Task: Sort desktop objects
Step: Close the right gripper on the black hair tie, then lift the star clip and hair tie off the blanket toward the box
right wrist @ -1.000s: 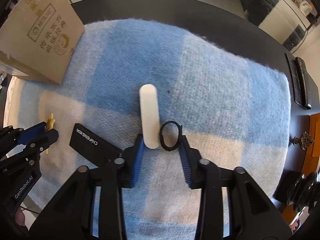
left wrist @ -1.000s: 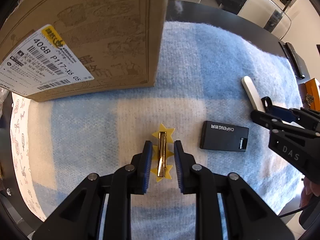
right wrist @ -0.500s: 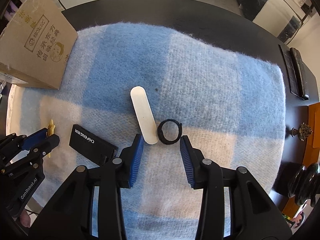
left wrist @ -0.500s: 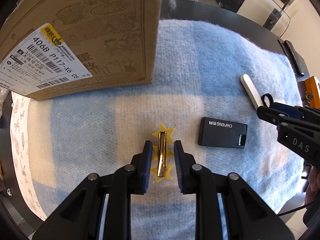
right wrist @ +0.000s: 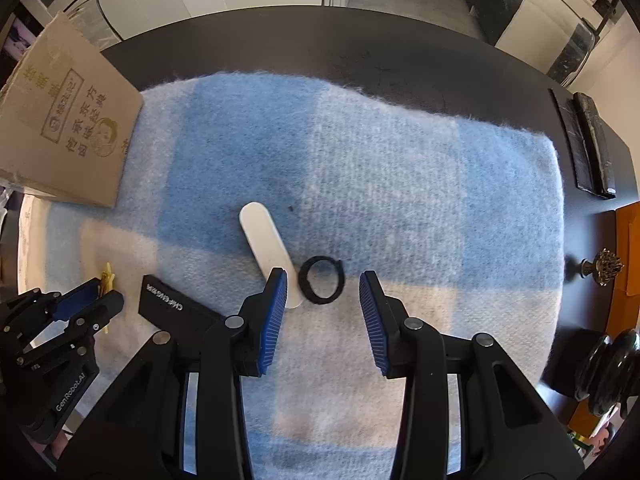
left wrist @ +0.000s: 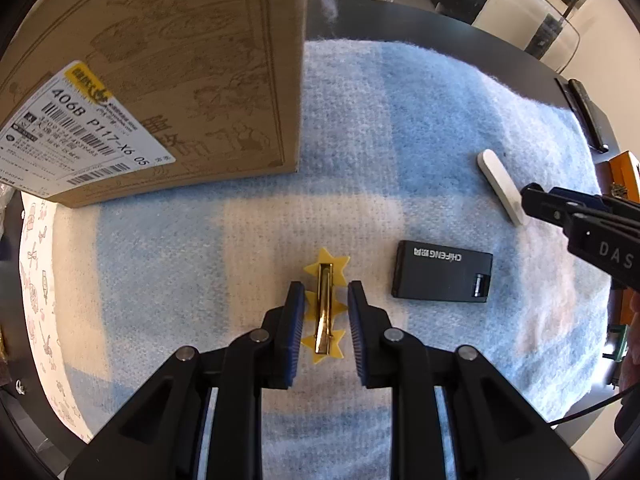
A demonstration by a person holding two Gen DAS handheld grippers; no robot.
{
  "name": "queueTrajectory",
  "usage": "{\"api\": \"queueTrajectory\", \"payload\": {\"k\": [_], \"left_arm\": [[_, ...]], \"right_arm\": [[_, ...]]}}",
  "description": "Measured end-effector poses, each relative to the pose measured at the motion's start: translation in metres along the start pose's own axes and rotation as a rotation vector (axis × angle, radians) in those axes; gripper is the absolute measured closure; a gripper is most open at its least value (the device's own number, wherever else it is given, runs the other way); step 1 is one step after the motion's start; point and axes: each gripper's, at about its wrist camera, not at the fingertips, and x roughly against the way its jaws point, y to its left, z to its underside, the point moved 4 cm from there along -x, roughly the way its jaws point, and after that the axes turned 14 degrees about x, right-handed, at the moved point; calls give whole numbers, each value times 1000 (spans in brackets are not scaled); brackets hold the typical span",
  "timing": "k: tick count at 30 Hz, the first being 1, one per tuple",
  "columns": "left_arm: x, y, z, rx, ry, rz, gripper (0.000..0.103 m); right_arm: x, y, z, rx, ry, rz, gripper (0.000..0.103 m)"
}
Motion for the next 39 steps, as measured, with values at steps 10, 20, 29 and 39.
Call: {"api": "queueTrajectory", "payload": {"k": [10, 20, 29, 39], "left_arm": [[-2, 3, -4, -2, 3, -1, 81], [12, 3, -6, -2, -7, -1, 81], [60, 10, -2, -10, -24, -28, 81], [153, 15, 6, -30, -88, 7, 81]], "right_arm": [[-8, -8, -3, -9, 4, -42, 82], [6, -10, -4, 12, -14, -43, 88], [50, 5, -3, 16, -47, -21, 88], [120, 78, 11, 0, -119, 16, 88]]}}
